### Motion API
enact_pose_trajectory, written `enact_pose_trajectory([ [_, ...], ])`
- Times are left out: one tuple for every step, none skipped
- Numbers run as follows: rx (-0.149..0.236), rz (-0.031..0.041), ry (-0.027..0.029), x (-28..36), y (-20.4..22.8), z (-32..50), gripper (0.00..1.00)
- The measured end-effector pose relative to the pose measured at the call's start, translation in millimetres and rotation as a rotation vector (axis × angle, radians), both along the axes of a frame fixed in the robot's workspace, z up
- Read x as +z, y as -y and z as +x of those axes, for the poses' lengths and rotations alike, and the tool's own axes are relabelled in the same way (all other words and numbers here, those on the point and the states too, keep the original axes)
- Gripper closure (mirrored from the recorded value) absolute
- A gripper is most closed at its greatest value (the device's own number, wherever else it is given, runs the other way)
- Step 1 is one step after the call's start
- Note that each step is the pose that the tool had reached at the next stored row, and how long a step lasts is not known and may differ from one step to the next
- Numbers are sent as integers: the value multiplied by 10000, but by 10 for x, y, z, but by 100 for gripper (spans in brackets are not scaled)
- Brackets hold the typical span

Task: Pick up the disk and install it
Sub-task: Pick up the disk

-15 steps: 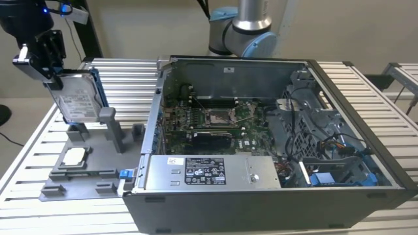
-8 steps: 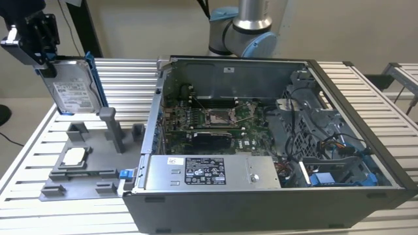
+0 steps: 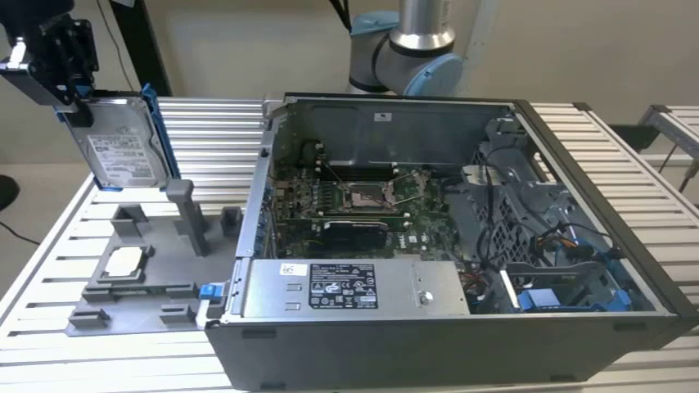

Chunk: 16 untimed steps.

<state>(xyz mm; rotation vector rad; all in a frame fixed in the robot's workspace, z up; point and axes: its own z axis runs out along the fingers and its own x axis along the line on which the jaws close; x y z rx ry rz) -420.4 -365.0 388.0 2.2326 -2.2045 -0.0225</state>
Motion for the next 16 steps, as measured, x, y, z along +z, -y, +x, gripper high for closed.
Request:
enact_pose_trajectory([
  [0, 0, 0, 0, 0, 0, 100],
  [0, 0, 0, 1, 0, 0, 100],
  [0, 0, 0, 1, 0, 0, 100],
  [0, 0, 0, 1, 0, 0, 100],
  [0, 0, 0, 1, 0, 0, 100],
  [-1, 0, 0, 2, 0, 0, 100],
  [0, 0, 0, 2, 0, 0, 100],
  [0, 0, 0, 8, 0, 0, 100],
  [0, 0, 0, 14, 0, 0, 100],
  [0, 0, -1, 15, 0, 0, 100],
  [0, 0, 0, 15, 0, 0, 100],
  [0, 0, -1, 15, 0, 0, 100],
  [0, 0, 0, 16, 0, 0, 100],
  [-1, 0, 0, 16, 0, 0, 100],
  [-1, 0, 0, 16, 0, 0, 100],
  [0, 0, 0, 16, 0, 0, 100],
])
